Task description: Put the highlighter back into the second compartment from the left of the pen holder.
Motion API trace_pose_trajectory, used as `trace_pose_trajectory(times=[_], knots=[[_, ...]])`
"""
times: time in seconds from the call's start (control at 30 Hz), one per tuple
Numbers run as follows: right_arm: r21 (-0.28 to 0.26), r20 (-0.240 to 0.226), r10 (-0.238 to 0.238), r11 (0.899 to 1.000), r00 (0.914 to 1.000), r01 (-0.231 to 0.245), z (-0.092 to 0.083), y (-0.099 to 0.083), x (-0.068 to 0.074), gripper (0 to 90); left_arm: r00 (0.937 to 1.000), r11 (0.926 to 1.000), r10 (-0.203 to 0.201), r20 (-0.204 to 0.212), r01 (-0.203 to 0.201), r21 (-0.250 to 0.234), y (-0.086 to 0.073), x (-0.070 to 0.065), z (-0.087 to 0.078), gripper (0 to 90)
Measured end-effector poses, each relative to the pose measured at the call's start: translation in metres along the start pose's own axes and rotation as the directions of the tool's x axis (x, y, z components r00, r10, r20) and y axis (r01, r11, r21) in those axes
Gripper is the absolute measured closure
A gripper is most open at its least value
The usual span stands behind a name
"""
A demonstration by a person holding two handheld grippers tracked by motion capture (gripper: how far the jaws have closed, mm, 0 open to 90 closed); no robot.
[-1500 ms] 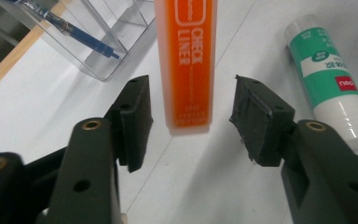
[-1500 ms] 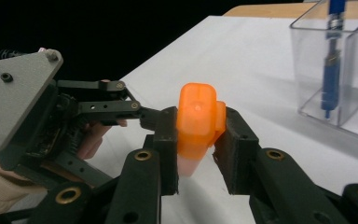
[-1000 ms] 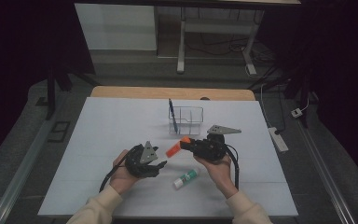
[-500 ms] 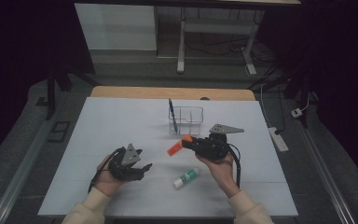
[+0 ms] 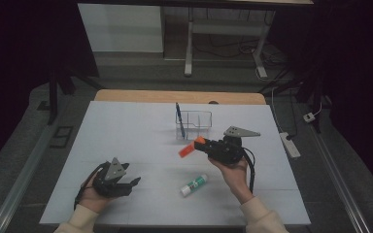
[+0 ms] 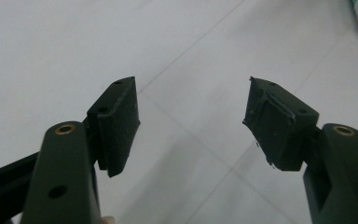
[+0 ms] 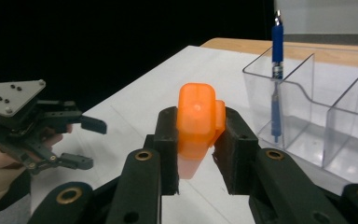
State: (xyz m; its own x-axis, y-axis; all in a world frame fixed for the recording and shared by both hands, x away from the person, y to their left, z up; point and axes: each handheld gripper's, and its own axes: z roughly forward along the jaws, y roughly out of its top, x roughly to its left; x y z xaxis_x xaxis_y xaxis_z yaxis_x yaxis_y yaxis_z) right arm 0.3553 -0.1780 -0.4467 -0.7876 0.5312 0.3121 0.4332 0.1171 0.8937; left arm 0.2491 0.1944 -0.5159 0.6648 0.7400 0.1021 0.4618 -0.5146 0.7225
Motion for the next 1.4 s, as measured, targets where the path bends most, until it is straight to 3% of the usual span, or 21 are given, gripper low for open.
trace_pose_trajectory(times=[0.17,0.63,0.9,1.17,1.4], knots=[[-0.017,0.012,0.000,1.000,0.9999,0.000,-0.003,0.002,-0.002,70.8,0.9999,0.9999,-0.012,-0.011,0.012,0.010,-0.007,0.002,-0.001,34.2],[-0.059,0.050,-0.012,0.998,0.9987,0.015,-0.012,0.011,-0.007,70.9,0.9997,0.9998,-0.022,-0.008,0.022,0.003,-0.007,0.005,0.000,34.0],[-0.111,0.082,-0.003,0.994,0.9966,0.012,-0.022,0.027,-0.015,70.8,0.9997,0.9996,-0.026,0.000,0.026,-0.010,-0.006,0.005,0.000,34.0],[-0.153,0.138,0.011,0.988,0.9904,0.010,-0.027,0.053,-0.030,70.9,0.9998,0.9998,-0.020,0.003,0.020,-0.006,-0.006,0.006,0.001,34.0],[-0.129,0.207,0.032,0.992,0.9778,-0.005,-0.009,0.068,-0.052,70.8,0.9998,0.9998,-0.020,0.006,0.020,-0.008,-0.006,0.006,0.001,34.0]])
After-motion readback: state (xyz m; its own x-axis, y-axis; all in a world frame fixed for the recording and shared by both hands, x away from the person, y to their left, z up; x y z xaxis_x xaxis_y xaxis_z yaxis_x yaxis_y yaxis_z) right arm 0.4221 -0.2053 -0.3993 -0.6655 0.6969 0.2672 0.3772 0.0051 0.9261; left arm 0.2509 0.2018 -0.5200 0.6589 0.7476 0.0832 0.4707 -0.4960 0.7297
